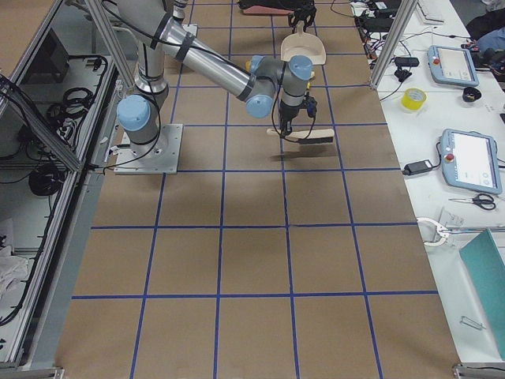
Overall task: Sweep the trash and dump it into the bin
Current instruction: 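Lift the white brush with the right gripper and carry it toward the dustpan, then sweep the sponge and peel into the dustpan with the right gripper's brush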
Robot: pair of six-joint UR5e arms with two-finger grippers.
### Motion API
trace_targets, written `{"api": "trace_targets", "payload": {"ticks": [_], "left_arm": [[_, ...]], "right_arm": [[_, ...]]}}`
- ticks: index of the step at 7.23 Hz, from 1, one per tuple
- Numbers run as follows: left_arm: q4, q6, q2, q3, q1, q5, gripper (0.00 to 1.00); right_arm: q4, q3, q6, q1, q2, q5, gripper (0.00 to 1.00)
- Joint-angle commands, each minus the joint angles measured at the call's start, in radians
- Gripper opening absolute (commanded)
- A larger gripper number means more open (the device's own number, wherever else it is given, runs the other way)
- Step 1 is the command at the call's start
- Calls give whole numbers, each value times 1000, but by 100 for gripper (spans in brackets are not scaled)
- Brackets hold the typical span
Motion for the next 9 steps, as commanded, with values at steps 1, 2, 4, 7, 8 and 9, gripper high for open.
{"api": "trace_targets", "payload": {"ticks": [1,2,4,7,8,9], "left_arm": [[0,4,-1,-1,-5,-1,22],[0,3,-1,-1,-8,2,8],[0,1,-1,-1,-13,5,0],[0,1,1,-2,-20,6,0],[0,1,1,-2,-20,8,0],[0,-5,1,-1,-20,8,0]], "right_arm": [[-1,-1,205,131,3,22,0],[0,-1,253,164,1,86,0],[4,-26,369,243,16,97,0],[42,-101,457,341,64,99,0],[40,-125,468,378,100,96,0],[51,-170,495,410,127,85,0]]}}
